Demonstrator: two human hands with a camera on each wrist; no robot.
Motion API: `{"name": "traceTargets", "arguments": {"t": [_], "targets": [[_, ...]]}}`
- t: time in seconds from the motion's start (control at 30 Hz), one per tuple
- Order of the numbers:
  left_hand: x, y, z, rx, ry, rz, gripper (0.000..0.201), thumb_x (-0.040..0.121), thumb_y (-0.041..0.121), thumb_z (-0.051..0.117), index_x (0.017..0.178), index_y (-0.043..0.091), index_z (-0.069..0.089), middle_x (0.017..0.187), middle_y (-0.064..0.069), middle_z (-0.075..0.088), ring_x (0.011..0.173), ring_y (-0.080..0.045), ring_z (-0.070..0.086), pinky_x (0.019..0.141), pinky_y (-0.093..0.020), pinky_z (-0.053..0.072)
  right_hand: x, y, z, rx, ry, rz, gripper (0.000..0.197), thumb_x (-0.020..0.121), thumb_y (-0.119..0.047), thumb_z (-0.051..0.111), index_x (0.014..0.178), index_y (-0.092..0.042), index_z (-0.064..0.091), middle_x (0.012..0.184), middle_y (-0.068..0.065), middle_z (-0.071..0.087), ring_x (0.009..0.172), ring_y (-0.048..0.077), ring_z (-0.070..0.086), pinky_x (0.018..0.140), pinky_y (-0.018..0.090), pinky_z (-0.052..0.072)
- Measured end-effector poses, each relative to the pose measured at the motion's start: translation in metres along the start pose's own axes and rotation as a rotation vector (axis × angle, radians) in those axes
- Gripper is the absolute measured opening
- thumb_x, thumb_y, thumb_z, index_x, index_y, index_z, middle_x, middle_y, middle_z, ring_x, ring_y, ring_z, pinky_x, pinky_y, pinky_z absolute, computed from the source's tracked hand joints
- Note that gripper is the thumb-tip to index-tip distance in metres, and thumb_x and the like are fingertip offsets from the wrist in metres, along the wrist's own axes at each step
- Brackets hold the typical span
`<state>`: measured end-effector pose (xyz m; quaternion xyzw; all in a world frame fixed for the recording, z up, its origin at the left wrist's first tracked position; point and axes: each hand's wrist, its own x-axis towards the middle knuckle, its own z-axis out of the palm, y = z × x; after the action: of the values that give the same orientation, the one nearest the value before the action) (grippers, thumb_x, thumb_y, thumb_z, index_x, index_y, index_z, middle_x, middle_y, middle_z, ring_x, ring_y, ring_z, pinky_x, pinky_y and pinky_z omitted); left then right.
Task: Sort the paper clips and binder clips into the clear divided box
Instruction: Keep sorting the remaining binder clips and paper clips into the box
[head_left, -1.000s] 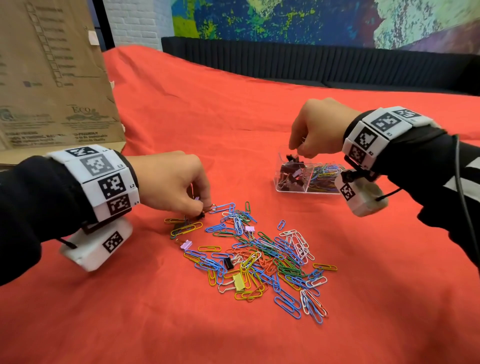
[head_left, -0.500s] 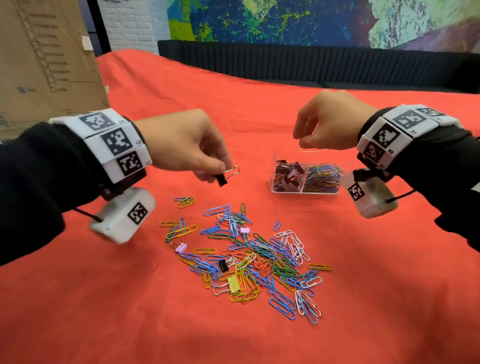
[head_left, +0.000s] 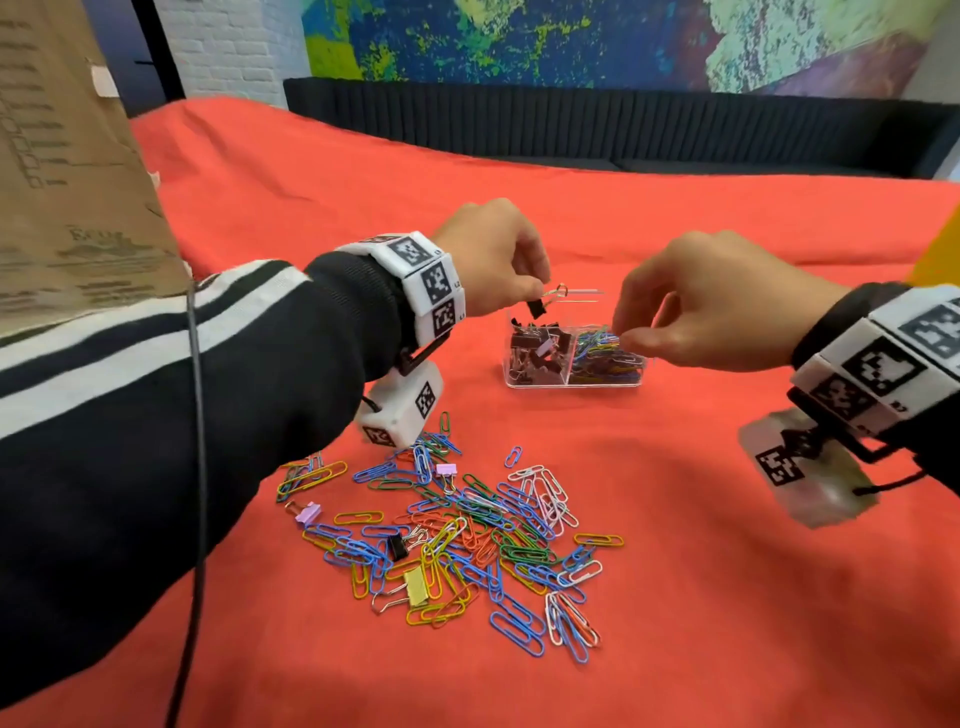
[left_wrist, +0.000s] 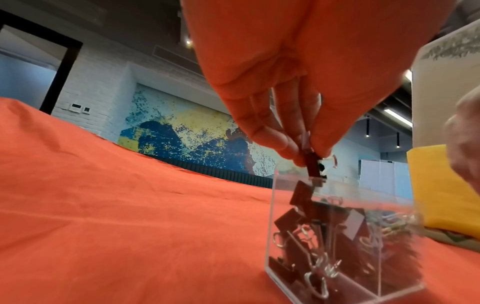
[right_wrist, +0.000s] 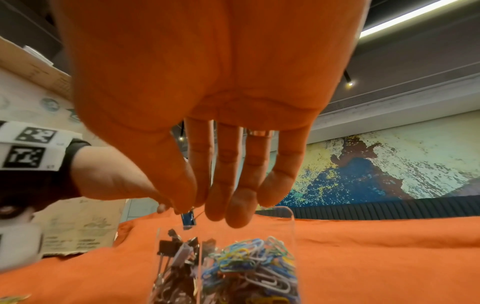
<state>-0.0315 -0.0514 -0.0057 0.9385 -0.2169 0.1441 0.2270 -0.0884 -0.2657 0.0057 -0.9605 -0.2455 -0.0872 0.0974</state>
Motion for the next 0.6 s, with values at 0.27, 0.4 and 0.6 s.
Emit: {"name": "traceTargets", "arguments": {"t": [0.27, 0.4, 0.6], "targets": [[-0.011, -0.013, -0.010, -0.182, -0.135, -0.022, 0.029, 0.097, 0.027, 0.049, 0.096, 0.010, 0.073, 0.087, -0.001, 0.075, 0.070, -0.013, 0.070, 0.060, -0.036, 0.058, -0.013, 0.008, 0.004, 0.071, -0.028, -0.019, 0.011, 0.076, -0.021, 0.072, 0.072, -0.031, 0.071, 0.068, -0.017, 0.071, 0.067, -0.007, 0.064, 0.060, 0.012, 0.040], [-0.043, -0.029, -0.036, -0.133, -0.285, -0.038, 0.022, 0.097, 0.023, 0.053, 0.098, 0.011, 0.071, 0.087, -0.004, 0.075, 0.069, -0.017, 0.070, 0.061, -0.037, 0.057, -0.018, -0.009, 0.013, 0.105, -0.080, -0.073, 0.010, 0.076, -0.022, 0.072, 0.073, -0.031, 0.072, 0.067, -0.019, 0.070, 0.066, 0.000, 0.065, 0.062, 0.019, 0.048], [-0.114, -0.048, -0.061, 0.008, -0.641, -0.065, 0.012, 0.080, 0.034, 0.076, 0.088, 0.025, 0.074, 0.076, 0.004, 0.074, 0.062, -0.007, 0.064, 0.064, -0.026, 0.053, -0.025, -0.058, 0.038, 0.114, -0.240, -0.214, 0.009, 0.079, -0.025, 0.071, 0.084, -0.032, 0.074, 0.073, -0.020, 0.071, 0.072, -0.005, 0.067, 0.069, 0.017, 0.052]]}}
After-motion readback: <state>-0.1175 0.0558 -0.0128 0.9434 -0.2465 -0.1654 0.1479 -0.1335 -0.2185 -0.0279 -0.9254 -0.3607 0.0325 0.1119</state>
